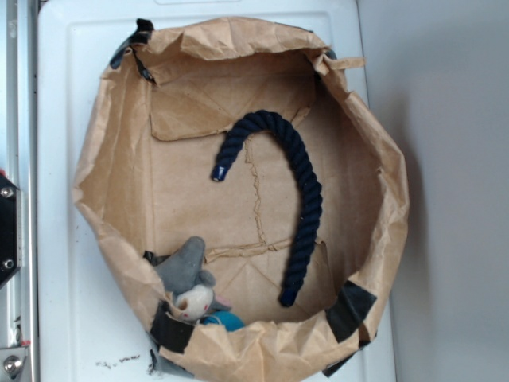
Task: Grab the blue rope.
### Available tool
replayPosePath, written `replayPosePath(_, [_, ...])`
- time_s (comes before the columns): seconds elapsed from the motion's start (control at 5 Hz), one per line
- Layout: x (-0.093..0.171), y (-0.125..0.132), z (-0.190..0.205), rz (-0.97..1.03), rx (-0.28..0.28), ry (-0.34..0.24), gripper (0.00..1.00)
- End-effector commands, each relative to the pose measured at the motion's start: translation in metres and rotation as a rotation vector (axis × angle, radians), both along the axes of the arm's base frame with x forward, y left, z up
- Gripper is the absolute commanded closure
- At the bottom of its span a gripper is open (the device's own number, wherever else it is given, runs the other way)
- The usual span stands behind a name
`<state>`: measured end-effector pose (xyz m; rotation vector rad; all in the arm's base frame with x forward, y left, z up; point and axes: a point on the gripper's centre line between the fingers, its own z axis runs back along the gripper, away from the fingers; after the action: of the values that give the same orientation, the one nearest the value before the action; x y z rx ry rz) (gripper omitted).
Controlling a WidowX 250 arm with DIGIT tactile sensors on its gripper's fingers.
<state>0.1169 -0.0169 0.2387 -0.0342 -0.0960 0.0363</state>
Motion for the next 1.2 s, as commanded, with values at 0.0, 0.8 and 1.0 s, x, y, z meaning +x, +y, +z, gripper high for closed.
replayPosePath(0.0, [0.0, 0.0, 0.0, 0.0, 0.0, 0.0, 0.0])
replayPosePath(0.8, [0.031, -0.002, -0.006, 0.074, -0.023, 0.007, 0.0])
replayPosePath(1.0, [0.072, -0.01, -0.015, 0.142, -0.027, 0.015, 0.0])
